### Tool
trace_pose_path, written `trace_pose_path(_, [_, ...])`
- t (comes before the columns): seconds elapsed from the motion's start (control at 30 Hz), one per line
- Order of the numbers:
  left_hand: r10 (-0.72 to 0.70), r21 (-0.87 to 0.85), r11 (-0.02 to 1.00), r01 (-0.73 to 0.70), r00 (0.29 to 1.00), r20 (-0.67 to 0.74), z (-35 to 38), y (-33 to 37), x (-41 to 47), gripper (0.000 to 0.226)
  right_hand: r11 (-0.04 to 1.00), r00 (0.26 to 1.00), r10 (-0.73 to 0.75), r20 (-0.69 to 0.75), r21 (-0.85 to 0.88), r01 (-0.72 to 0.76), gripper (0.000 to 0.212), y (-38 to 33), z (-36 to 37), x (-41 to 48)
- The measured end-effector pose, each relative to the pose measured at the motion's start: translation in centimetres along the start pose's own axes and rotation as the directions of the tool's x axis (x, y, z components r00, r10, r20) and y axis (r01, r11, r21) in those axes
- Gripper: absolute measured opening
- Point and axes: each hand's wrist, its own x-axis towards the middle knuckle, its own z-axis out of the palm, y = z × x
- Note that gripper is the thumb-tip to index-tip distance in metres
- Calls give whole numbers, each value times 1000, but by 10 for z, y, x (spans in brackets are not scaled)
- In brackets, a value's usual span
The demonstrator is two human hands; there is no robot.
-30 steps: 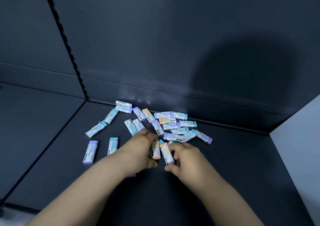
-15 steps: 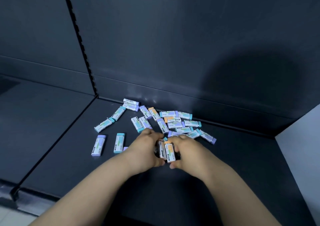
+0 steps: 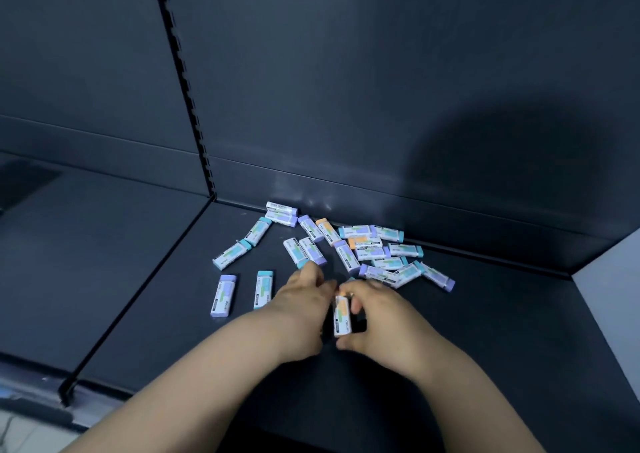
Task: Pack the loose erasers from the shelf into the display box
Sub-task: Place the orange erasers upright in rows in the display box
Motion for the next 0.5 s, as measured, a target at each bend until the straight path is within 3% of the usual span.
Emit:
trace_pose_path(0.1, [43, -4, 999, -43, 998, 47, -2, 1, 4, 95, 999, 999, 34, -22, 5, -34, 53, -6, 7, -2])
trace_pose_path(0.17, [44, -46, 998, -43, 999, 21, -3, 1, 6, 99, 997, 997, 73, -32, 33, -72, 59, -5, 8, -5])
trace_pose_path(0.3, [-60, -141, 989, 54, 997, -39, 2, -4, 5, 100, 992, 993, 115, -29, 50, -114, 66, -1, 5, -10])
trace_pose_path(0.4, [-99, -66, 993, 93, 991, -94, 7, -5, 4, 92, 990, 992, 123, -19, 71, -122, 64, 1, 4, -12])
trace_pose_path(0.5, [-102, -110, 990, 89, 988, -116, 7, -3, 3, 82, 988, 992, 128, -18, 93, -126, 67, 3, 5, -12])
